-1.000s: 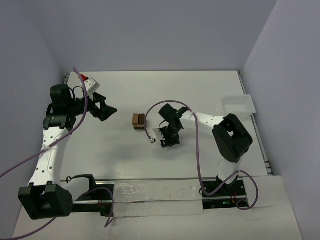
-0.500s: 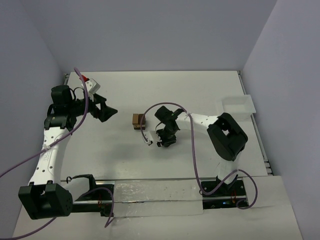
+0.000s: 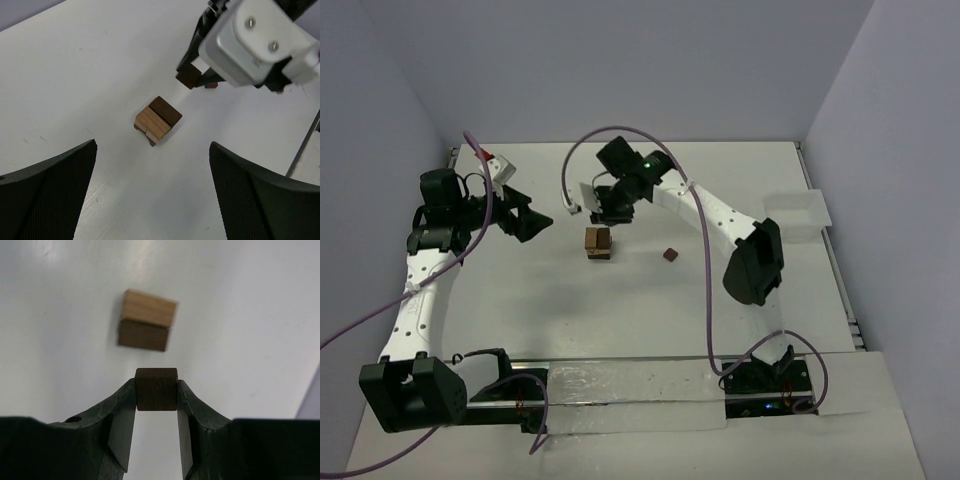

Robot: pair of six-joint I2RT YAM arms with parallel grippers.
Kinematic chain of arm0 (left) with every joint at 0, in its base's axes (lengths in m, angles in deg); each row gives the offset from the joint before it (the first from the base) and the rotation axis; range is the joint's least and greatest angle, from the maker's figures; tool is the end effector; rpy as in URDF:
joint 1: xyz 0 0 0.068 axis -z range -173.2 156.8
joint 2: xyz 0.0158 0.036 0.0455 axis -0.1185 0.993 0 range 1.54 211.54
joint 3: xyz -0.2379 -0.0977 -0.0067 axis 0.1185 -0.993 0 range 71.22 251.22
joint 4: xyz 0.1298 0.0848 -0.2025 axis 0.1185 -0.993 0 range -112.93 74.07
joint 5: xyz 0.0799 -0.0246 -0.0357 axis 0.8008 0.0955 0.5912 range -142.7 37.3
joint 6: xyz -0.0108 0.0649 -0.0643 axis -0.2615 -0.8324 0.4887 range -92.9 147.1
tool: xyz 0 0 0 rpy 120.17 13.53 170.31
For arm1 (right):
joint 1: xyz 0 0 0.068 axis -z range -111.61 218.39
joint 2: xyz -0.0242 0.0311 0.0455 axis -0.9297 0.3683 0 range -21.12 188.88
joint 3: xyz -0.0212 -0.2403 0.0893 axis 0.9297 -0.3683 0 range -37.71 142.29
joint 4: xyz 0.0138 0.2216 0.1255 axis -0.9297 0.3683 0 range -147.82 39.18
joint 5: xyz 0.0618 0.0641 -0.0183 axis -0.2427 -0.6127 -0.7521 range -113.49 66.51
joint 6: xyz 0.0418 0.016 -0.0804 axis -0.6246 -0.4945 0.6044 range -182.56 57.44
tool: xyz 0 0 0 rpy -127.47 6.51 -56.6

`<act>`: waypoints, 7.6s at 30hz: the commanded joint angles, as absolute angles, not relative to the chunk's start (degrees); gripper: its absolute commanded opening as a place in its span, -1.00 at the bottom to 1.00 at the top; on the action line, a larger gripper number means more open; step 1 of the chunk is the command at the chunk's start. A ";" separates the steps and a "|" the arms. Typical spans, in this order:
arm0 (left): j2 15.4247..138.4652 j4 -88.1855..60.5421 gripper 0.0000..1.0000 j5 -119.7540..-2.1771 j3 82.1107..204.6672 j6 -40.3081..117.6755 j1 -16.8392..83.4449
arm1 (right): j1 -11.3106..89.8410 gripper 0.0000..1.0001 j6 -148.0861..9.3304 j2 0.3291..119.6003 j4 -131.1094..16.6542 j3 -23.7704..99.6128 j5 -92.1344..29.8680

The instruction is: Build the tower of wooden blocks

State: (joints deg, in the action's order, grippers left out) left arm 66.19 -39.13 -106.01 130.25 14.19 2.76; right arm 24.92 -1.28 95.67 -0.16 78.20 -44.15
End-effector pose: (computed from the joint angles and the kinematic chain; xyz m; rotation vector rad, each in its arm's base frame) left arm 0.2688 -0.0474 0.3144 0.6922 1.8072 -0.7592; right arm 0.3063 0.3306 0.2620 -2.0798 1.4393 0.3447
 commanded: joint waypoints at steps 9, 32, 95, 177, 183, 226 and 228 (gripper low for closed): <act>69.30 -36.26 0.99 -117.83 135.04 22.69 -5.22 | 22.81 -1.00 -12.60 106.73 11.99 93.90 -39.77; 67.95 -32.24 0.98 -118.13 133.04 25.42 -7.00 | 21.11 -0.85 -14.37 113.40 8.71 98.98 -37.98; 67.04 -32.20 0.99 -116.45 133.89 25.32 -7.17 | 20.03 0.72 -18.09 106.87 4.43 97.35 -39.93; 67.57 -35.15 0.97 -115.85 133.36 20.71 -7.17 | 35.90 -0.96 -22.04 87.93 -5.34 64.73 -45.44; 67.63 -34.49 0.98 -117.88 133.27 21.36 -7.43 | 31.71 -1.00 -22.16 100.22 1.46 85.61 -46.38; 67.98 -32.89 0.99 -119.26 133.22 22.36 -8.69 | 23.68 -0.96 -17.74 111.12 2.91 92.65 -42.65; 68.07 -32.79 0.98 -119.33 133.00 22.36 -8.67 | 23.83 -0.95 -17.74 111.33 2.91 92.72 -42.83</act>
State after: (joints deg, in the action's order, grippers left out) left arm 68.63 -35.15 -117.67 132.34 22.22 -8.31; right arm 23.19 -17.92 110.61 1.97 91.58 -41.73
